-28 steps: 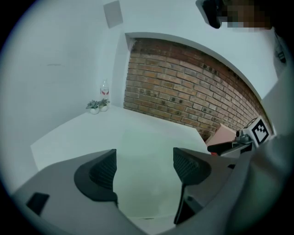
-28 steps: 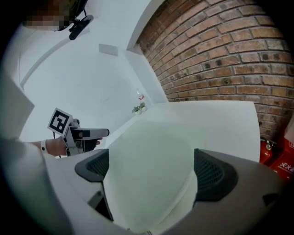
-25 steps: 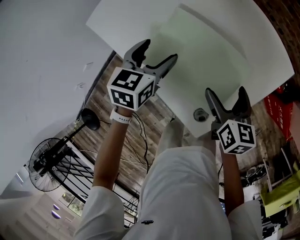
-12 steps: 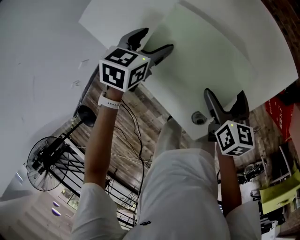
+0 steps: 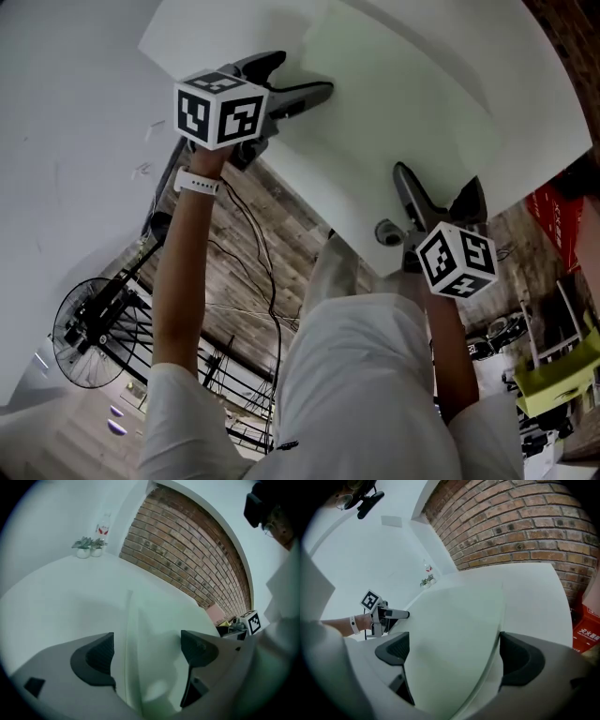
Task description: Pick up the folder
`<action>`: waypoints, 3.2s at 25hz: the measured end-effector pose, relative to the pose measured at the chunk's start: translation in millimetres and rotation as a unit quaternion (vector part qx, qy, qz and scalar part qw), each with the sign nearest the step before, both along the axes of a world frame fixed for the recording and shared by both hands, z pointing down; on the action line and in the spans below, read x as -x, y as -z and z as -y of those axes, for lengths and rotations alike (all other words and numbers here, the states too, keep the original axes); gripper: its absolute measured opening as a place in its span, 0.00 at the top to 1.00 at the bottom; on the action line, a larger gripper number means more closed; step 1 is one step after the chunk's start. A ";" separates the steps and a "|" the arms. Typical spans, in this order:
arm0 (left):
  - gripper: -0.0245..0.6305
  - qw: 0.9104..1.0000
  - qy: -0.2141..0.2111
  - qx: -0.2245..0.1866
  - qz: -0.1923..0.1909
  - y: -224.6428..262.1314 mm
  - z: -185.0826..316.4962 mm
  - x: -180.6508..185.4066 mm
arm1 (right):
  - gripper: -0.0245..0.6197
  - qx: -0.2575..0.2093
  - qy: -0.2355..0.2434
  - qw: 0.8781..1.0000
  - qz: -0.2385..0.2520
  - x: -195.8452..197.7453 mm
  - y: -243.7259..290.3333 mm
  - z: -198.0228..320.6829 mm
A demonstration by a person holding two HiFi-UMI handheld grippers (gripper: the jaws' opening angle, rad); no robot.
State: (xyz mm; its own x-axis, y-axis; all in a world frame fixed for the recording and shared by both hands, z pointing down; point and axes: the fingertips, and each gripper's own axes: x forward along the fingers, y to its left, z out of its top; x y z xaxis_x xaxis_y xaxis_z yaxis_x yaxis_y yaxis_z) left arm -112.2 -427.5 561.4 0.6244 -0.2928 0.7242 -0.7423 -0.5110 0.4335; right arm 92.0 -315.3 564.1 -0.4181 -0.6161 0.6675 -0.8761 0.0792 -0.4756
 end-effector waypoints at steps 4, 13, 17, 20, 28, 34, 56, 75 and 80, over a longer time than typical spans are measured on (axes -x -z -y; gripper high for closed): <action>0.33 1.000 0.001 -0.002 -0.019 -2.3 -0.2 -4.0 | 0.05 -0.004 -0.008 1.000 -0.016 -1.2 -5.3 1.8; 0.33 0.999 0.021 -0.010 -0.048 -4.8 -0.4 -2.9 | 0.06 0.001 -0.015 0.999 -0.028 0.0 -14.2 6.7; 0.33 0.999 0.013 -0.005 -0.051 -4.1 -2.0 -5.2 | 0.05 0.010 -0.020 0.999 -0.024 -0.4 -15.8 6.5; 0.34 0.999 0.005 -0.006 -0.054 -1.8 -4.3 -9.1 | 0.05 0.010 -0.025 0.999 -0.021 -2.3 -15.2 6.1; 0.38 0.998 0.009 -0.021 -0.050 3.9 -11.6 -6.4 | 0.06 0.013 -0.022 1.000 -0.016 -0.5 -15.1 6.2; 0.39 0.998 0.023 -0.030 -0.051 10.9 -21.5 -7.2 | 0.07 0.020 -0.009 1.000 -0.011 -4.1 -13.5 2.2; 0.41 0.990 0.044 -0.122 -0.057 109.2 -85.0 -24.1 | 0.08 -0.065 0.006 0.997 -0.032 -28.5 63.2 -39.7; 0.42 0.955 0.164 -0.230 -0.096 233.1 -188.4 23.6 | 0.09 -0.190 0.097 0.975 -0.056 4.2 200.6 -80.8; 0.42 0.940 0.193 -0.257 -0.110 266.0 -214.5 32.4 | 0.09 -0.237 0.120 0.963 -0.054 11.7 240.5 -92.5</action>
